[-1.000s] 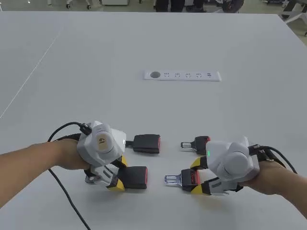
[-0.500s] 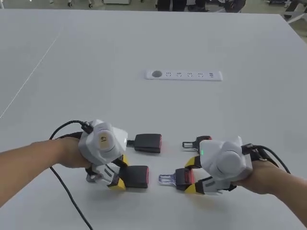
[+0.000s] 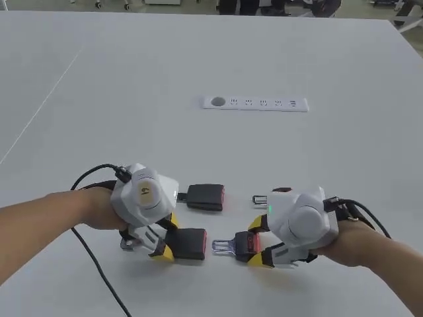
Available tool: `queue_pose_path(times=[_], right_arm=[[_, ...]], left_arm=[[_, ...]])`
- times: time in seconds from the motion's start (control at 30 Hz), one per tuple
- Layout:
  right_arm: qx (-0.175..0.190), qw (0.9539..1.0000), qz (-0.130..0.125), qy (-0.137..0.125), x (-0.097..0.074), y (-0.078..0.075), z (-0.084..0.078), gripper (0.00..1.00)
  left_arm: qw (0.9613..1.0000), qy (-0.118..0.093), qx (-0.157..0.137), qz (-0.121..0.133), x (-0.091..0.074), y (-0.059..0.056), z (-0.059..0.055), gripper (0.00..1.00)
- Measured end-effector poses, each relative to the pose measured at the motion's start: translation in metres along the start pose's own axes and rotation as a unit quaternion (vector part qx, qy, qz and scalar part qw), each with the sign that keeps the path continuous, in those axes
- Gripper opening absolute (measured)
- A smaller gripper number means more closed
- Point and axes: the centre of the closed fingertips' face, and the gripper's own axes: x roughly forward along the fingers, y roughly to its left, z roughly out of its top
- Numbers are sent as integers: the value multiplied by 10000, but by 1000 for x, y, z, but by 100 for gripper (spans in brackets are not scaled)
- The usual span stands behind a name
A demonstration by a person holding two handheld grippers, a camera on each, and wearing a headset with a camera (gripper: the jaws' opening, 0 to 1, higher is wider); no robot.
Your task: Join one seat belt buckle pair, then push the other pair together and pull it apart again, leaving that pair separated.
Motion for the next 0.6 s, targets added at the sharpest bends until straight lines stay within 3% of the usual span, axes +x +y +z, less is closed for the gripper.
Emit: queue_pose_path(times=[0.6], right_arm=[[-107, 9999, 29, 54, 9, 2, 13, 31]], left_arm=[[10000, -12, -9, -14, -1, 0, -1, 31]])
